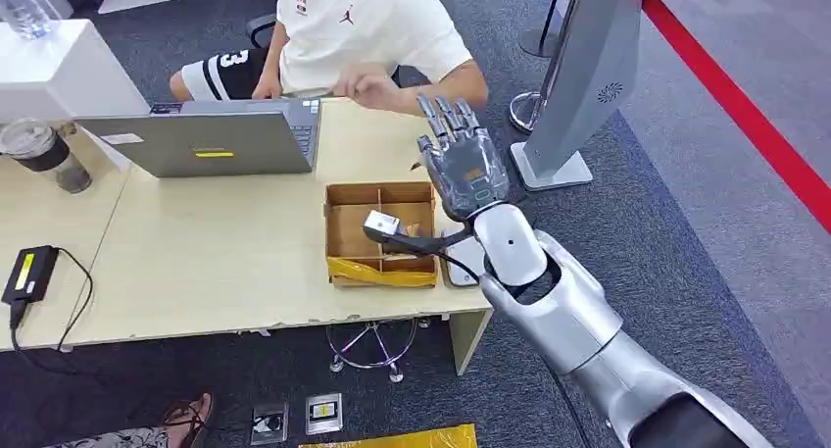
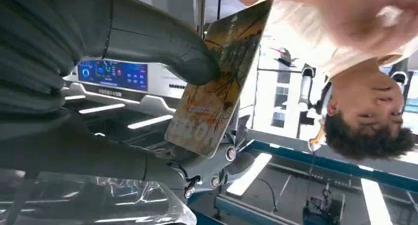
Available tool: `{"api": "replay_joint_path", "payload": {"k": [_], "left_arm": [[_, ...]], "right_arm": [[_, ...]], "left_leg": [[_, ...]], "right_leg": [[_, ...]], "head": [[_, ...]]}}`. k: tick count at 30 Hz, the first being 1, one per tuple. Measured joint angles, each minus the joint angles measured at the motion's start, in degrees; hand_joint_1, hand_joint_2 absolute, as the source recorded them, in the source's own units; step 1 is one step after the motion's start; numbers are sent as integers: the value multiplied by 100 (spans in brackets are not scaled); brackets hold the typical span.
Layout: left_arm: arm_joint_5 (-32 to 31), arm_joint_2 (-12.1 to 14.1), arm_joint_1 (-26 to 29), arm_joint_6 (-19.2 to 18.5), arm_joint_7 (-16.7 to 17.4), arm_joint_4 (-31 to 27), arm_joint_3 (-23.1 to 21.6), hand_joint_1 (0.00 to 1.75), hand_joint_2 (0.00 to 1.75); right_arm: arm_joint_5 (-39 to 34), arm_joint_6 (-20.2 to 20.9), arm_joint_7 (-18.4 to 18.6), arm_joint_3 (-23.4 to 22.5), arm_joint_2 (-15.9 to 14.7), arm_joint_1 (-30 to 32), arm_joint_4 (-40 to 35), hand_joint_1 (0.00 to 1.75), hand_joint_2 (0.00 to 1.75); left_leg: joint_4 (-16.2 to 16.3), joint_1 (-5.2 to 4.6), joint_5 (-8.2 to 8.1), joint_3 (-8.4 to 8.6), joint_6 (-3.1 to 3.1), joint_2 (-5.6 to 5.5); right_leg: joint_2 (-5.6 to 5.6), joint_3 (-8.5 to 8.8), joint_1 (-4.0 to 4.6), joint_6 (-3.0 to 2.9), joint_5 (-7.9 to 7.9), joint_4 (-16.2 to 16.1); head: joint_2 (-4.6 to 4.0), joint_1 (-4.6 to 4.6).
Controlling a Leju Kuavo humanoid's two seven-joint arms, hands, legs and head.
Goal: Pass the card to the sensor for recognition and then transmit it.
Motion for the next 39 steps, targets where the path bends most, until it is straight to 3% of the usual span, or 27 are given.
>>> {"api": "replay_joint_path", "payload": {"k": [7,13,19,24,33,39], "left_arm": [[7,0,0,-4,0,0,0,0,175],[44,2,2,0,0,0,0,0,175],[46,2,-2,4,0,0,0,0,175],[77,9,5,11,17,0,0,0,175],[177,48,2,66,116,0,2,0,175],[212,50,1,70,118,0,2,0,175]], "right_arm": [[-250,-144,109,-164,-81,150,2,175,175],[-1078,-802,79,-592,-308,484,155,175,175],[-1256,-929,133,-857,-418,659,277,175,175],[-1994,-1360,9,-1146,-553,956,409,175,175],[-3032,-1827,-278,-1196,-667,1204,680,175,175],[-3183,-1923,-367,-1067,-616,1236,800,175,175]], "left_leg": [[0,0,0,0,0,0],[0,-1,-1,-1,1,-1],[1,-1,-2,1,-1,7],[0,0,-2,-2,-1,1],[0,-1,-4,-1,0,3],[-1,0,-4,-1,-1,2]], "right_leg": [[-1,-1,1,0,0,0],[-1,0,-2,0,0,-1],[0,-1,-2,0,1,-1],[-2,-1,-1,0,0,-1],[0,-1,-2,0,0,-1],[0,-1,-1,0,0,1]], "head": [[0,0],[0,0],[0,-2],[0,0],[0,0],[0,-2]]}}
